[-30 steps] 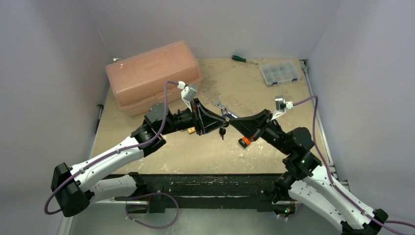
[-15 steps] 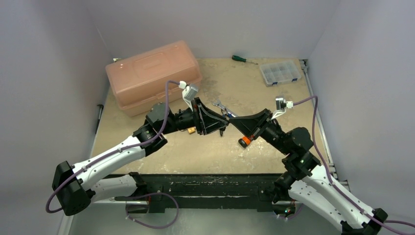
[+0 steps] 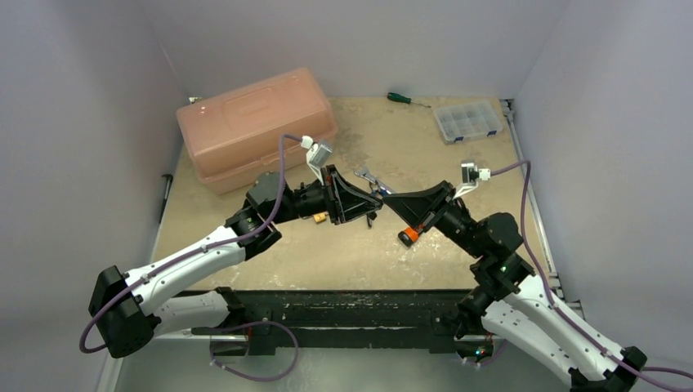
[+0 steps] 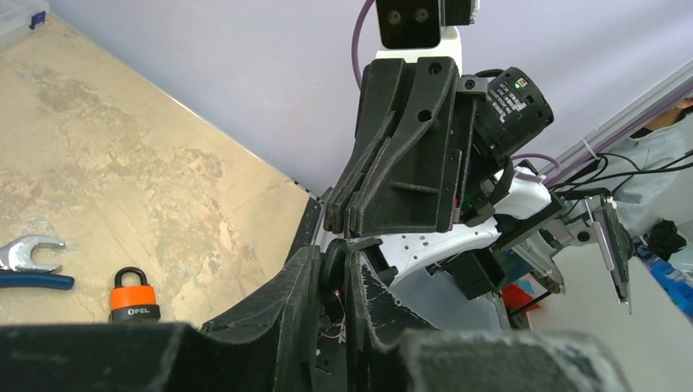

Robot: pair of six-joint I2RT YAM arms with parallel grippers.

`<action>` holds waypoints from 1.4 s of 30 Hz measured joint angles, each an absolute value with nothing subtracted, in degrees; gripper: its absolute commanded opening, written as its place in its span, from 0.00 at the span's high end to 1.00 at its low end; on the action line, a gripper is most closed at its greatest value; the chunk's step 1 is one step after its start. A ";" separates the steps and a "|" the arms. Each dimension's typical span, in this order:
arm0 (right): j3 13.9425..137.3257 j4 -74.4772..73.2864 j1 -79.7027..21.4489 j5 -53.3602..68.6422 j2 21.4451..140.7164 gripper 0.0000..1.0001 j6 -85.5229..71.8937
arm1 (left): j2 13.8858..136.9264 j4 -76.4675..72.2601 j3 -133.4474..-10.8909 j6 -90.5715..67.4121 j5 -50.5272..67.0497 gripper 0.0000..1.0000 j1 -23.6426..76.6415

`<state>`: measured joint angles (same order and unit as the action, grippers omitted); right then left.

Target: Unlock with the key

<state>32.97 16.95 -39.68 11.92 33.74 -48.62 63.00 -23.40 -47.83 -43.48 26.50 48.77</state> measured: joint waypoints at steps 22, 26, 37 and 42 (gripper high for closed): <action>32.18 4.36 -39.72 1.63 27.59 0.20 -50.89 | 61.30 -17.39 -47.13 -40.23 25.61 1.00 48.99; 37.04 -7.46 -39.72 -7.11 28.60 0.08 -53.32 | 60.23 -14.59 -47.13 -38.26 24.95 1.00 48.99; 45.47 -35.09 -39.70 -21.34 39.83 0.01 -68.99 | 58.26 1.39 -50.19 -27.29 18.63 1.00 48.99; 45.41 -40.25 -39.70 -21.06 45.60 0.02 -72.95 | 57.74 6.09 -50.59 -24.12 15.66 1.00 48.99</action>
